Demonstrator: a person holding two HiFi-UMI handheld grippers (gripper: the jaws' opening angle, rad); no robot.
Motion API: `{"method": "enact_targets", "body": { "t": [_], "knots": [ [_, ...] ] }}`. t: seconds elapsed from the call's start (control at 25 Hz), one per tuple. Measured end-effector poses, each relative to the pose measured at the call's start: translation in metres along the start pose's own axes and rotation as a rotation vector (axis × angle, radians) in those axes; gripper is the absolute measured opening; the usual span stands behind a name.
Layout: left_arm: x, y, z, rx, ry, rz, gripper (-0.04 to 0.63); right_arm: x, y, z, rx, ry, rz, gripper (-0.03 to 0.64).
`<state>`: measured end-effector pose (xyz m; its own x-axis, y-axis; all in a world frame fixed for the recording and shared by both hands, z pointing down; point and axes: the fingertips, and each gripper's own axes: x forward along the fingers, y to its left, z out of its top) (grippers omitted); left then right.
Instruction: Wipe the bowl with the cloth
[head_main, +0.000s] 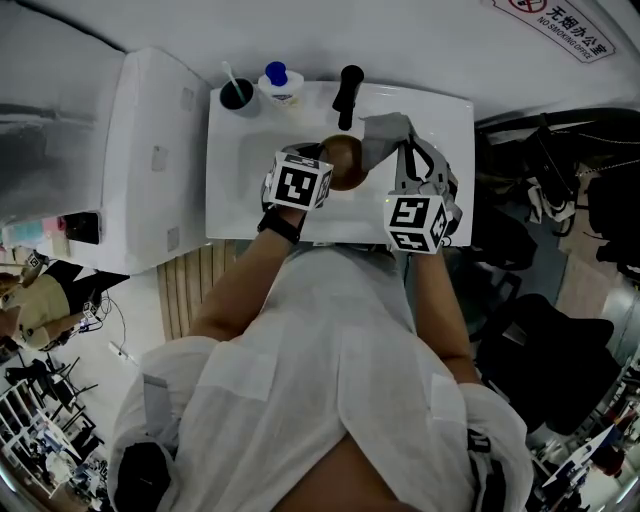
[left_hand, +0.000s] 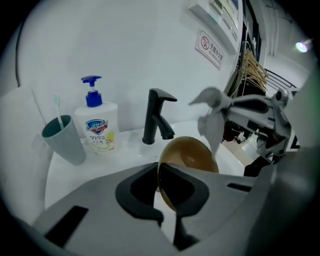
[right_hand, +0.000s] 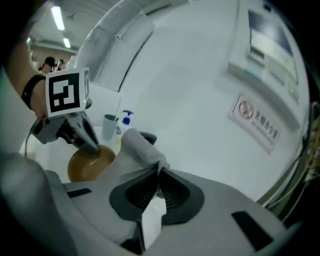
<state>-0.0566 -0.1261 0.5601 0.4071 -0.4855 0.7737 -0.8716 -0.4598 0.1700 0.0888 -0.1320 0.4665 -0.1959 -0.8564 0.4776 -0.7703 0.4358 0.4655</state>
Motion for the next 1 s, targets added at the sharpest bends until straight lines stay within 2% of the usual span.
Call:
{"method": "enact_targets", "body": {
  "t": [0.04,0.08,0.12,0.24,0.32,0.4,0.48,0.56,0.64,0.72,0.8,0.84,0.92,1.0],
  "knots": [
    [0.001,-0.003,-0.001,0.005,0.004,-0.005,0.018,-0.004,-0.003,0.012,-0.050,-0.049,-0.061,0.041],
    [0.002,-0.005,-0.001,0.007,0.006,-0.010,0.018,-0.007,0.000,0.021,-0.103,-0.078,-0.078,0.041],
    [0.003,-0.007,0.000,0.005,0.006,-0.013,0.018,-0.007,0.009,0.024,-0.154,-0.089,-0.047,0.041],
    [0.002,-0.006,0.002,-0.022,-0.007,-0.014,0.018,-0.003,0.065,0.007,-0.267,-0.047,0.196,0.043],
    [0.001,-0.003,0.003,-0.035,-0.013,-0.010,0.018,-0.006,0.095,-0.011,-0.282,-0.007,0.329,0.043],
    [0.001,-0.001,0.005,-0.049,-0.015,-0.013,0.018,-0.009,0.117,-0.023,-0.246,0.040,0.445,0.083],
    [0.001,0.002,0.005,-0.062,-0.014,-0.014,0.018,-0.011,0.131,-0.025,-0.152,0.086,0.556,0.211],
    [0.001,0.004,0.003,-0.072,-0.012,-0.010,0.018,-0.017,0.133,-0.017,-0.023,0.098,0.641,0.243],
    [0.001,0.008,0.002,-0.082,-0.014,-0.002,0.018,-0.025,0.123,-0.001,0.136,0.068,0.697,0.252],
    [0.000,0.013,0.003,-0.086,-0.019,0.011,0.018,-0.028,0.100,0.014,0.317,0.028,0.687,0.255],
    [-0.001,0.015,0.003,-0.080,-0.022,0.018,0.018,-0.020,0.077,0.017,0.461,0.027,0.608,0.253],
    [-0.001,0.014,0.003,-0.075,-0.024,0.017,0.018,-0.012,0.071,0.011,0.495,0.052,0.563,0.253],
    [-0.003,0.009,0.006,-0.062,-0.030,0.005,0.018,0.006,0.075,-0.009,0.481,0.146,0.507,0.253],
    [-0.004,-0.001,0.010,-0.038,-0.037,-0.017,0.018,0.021,0.088,-0.026,0.434,0.231,0.499,0.251]
  ]
}}
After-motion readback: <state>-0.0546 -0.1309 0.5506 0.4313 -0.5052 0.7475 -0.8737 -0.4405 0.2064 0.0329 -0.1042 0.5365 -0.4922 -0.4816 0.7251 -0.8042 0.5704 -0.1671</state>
